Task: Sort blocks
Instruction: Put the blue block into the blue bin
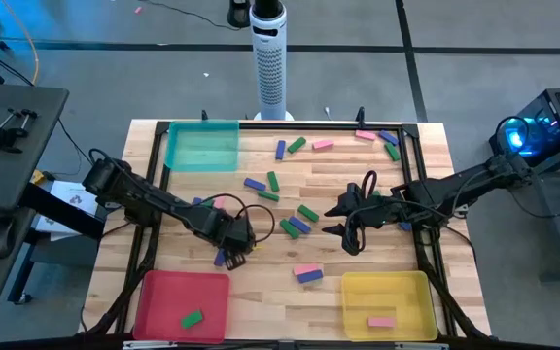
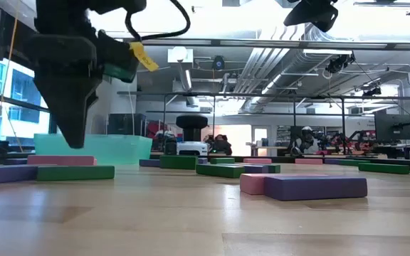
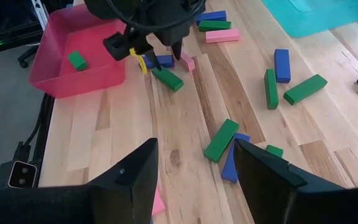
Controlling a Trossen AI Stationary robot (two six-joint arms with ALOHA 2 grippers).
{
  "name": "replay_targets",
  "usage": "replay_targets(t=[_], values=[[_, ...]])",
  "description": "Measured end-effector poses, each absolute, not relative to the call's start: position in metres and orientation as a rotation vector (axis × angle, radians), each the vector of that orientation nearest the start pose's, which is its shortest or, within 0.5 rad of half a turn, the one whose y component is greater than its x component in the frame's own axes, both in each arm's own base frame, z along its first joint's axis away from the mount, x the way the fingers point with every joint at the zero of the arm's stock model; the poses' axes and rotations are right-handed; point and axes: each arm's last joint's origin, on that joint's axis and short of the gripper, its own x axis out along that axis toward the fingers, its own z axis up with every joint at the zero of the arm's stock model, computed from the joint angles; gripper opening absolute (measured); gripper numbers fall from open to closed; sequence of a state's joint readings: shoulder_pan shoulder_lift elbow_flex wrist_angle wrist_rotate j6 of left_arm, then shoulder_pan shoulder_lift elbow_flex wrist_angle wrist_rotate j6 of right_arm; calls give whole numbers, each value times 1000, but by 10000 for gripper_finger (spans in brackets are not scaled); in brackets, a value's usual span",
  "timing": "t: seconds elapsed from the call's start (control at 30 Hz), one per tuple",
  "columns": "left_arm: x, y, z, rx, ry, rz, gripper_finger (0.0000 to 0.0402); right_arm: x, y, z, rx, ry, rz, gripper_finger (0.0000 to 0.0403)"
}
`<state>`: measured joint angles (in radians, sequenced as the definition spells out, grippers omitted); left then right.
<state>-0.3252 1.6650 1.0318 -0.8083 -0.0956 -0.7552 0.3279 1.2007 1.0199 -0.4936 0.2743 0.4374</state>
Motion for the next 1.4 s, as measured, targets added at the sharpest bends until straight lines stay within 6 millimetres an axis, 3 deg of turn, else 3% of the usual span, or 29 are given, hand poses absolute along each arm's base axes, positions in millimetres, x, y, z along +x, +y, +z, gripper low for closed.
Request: replay_targets(t=[0.13,0.3,0.57,0.9,1.4], values=[[274,-91,186,-386,1447,415,195,240,73,305,222,641,-89,188],[257,-91,189,-581,1624,612,195,240,73,305,222,641,-89,188],[237,-103,174,-792,1767,712,196,240,73,305,221,643,-89,188],[233,-105,152,-951,1732,709,196,240,73,305,203,644,-84,188],[228,-102,138,-972,1701,739,196,240,73,305,202,644,-83,188]])
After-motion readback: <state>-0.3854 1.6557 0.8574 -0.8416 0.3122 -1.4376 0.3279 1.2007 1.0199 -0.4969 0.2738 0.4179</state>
